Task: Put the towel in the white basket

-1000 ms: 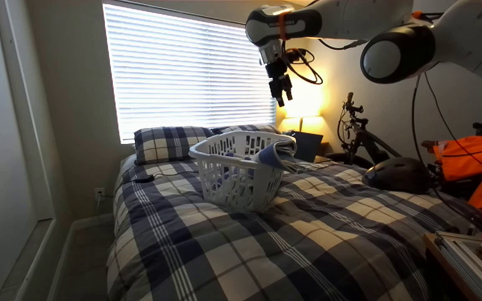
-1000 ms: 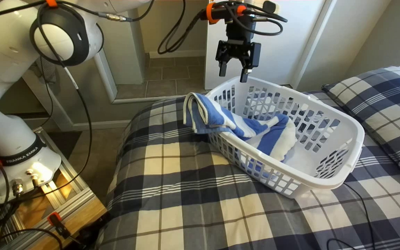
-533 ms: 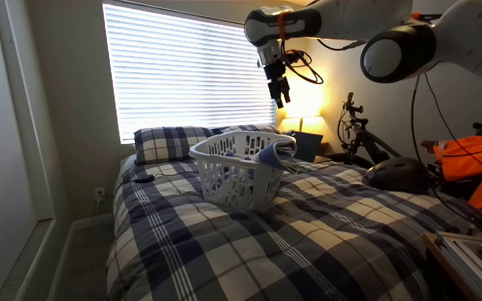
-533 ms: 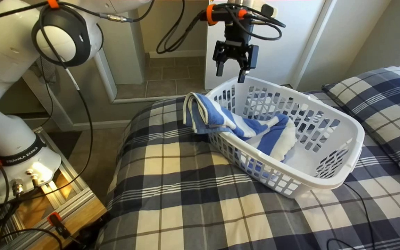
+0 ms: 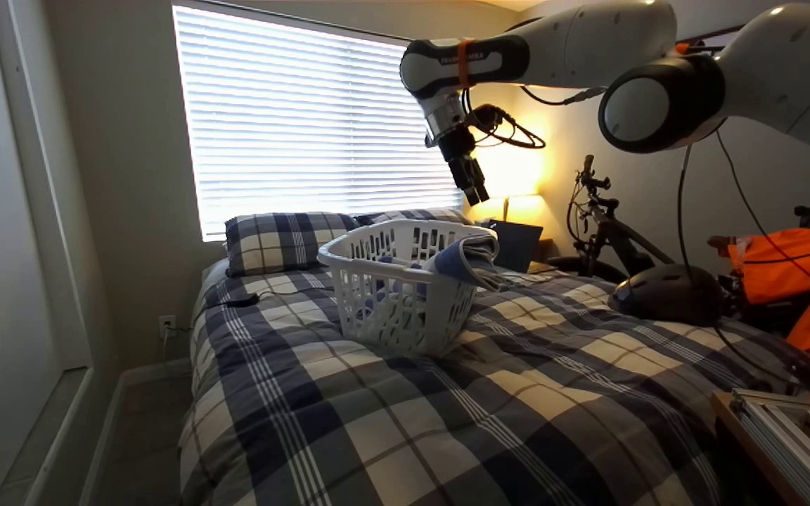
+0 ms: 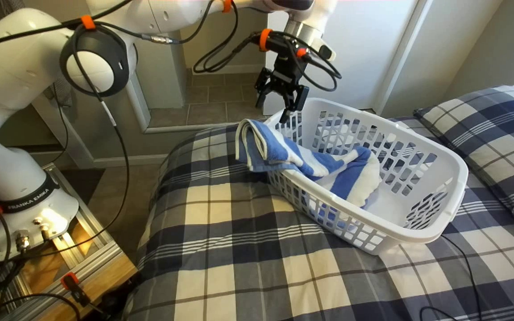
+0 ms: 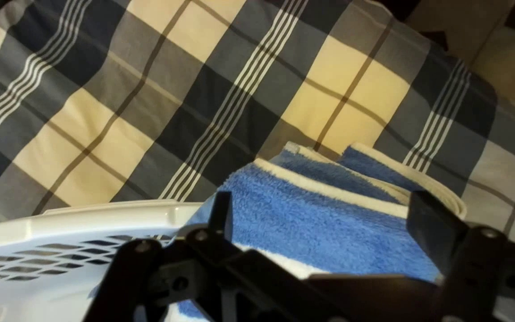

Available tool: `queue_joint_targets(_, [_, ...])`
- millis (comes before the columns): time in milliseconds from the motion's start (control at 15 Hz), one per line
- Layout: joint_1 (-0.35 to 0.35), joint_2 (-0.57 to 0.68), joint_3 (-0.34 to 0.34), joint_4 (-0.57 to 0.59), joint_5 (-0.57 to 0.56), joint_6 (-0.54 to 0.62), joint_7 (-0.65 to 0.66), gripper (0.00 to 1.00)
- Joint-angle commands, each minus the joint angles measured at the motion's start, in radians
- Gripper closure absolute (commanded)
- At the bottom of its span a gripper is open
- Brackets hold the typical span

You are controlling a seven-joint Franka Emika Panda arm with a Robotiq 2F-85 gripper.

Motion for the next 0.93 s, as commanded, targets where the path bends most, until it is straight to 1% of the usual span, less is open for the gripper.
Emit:
queue_joint_targets(0, [-0.024,0.071,0.026,0.057,0.032,-0.032,0.023,0.00])
queue_joint_targets(267, [-0.016,0.114,0.026,0.054,-0.007,0.015,-0.116,0.00])
queue_joint_targets(467, [-0.011,0.138,0.023,0.049,-0.024,0.046,-0.253,0.00])
queue_joint_targets(667, [-0.006,0.154,0.015,0.041,-0.036,0.042,-0.377,0.01])
queue_joint_targets(733, [-0.003,0.162,0.011,0.044,-0.042,0.048,-0.407,0.26])
queue_joint_targets(800, [-0.002,0.167,0.007,0.045,-0.048,0.051,-0.433,0.26])
queue_joint_targets(867, [0.000,0.171,0.005,0.047,-0.053,0.056,-0.457,0.29])
